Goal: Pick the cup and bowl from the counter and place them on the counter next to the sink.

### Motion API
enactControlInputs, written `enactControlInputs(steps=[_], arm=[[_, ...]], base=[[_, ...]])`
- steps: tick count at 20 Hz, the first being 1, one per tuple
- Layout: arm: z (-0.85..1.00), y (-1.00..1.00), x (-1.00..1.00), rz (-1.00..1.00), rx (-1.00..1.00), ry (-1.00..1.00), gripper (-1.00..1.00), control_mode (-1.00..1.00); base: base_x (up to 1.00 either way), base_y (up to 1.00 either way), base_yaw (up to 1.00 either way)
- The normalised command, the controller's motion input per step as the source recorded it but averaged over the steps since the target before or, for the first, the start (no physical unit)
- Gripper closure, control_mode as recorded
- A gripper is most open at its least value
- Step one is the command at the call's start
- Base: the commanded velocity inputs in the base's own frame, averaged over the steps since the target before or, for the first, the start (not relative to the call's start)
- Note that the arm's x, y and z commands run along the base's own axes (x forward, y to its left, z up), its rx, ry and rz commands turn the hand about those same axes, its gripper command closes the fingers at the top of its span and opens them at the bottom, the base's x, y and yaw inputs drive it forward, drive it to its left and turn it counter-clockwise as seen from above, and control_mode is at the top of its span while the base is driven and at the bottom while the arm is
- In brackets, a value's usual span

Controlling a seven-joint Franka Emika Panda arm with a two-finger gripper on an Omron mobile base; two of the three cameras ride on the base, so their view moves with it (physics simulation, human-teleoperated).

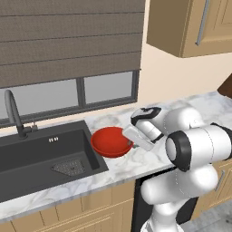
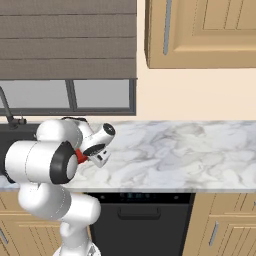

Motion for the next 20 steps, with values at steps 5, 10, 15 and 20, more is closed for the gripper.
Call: enactControlInputs(steps=[5,10,15,20], arm=[[0.01,0.0,0.0,0.0,0.0,-0.03,-1.0,-1.0],[0.42,-0.06,0.0,0.0,-0.03,-0.01,-1.0,-1.0],[0.69,-0.39,-0.16,0.0,0.0,0.0,-1.0,-1.0],[0.51,-0.45,-0.41,0.0,0.0,0.0,-1.0,-1.0]], base=[[0.0,0.0,0.0],[0.0,0.0,0.0],[0.0,0.0,0.0],[0.0,0.0,0.0]])
